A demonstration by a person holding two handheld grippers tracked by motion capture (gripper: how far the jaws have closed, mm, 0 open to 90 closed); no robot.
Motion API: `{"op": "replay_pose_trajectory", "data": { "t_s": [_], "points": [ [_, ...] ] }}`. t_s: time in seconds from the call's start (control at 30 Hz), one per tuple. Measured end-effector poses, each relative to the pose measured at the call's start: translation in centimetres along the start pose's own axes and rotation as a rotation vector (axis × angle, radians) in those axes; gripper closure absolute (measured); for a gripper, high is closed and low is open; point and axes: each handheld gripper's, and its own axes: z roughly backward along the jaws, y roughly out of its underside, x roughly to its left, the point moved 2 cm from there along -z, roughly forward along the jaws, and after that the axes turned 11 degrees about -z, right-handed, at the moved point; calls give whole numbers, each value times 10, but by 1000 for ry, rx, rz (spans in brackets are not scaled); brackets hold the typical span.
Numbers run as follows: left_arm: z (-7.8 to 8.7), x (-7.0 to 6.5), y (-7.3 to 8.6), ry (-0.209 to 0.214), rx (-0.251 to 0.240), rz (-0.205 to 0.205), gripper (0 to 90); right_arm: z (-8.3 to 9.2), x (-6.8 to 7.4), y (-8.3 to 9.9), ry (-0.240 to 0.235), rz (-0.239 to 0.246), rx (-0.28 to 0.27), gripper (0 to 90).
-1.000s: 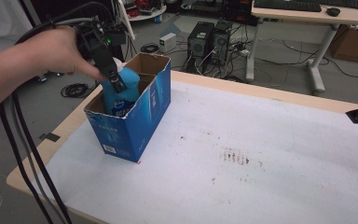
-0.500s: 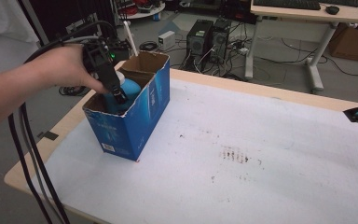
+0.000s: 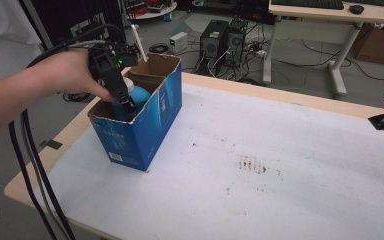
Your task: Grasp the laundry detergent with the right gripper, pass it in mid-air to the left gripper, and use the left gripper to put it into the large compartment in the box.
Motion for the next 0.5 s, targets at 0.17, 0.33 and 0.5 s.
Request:
{"op": "replay_pose_trajectory", "data": {
  "t_s": [0.17, 0.33, 0.5],
  "points": [
    [0, -1, -1, -6, 2, -13, 376, -1, 1, 0, -6, 2, 4, 117],
    [0, -1, -1, -6, 4, -10, 376, -2, 2, 0, -5, 4, 6, 117],
    [0, -1, -1, -3, 12, -15, 376, -2, 2, 0, -5, 1, 6, 117]
  ]
}}
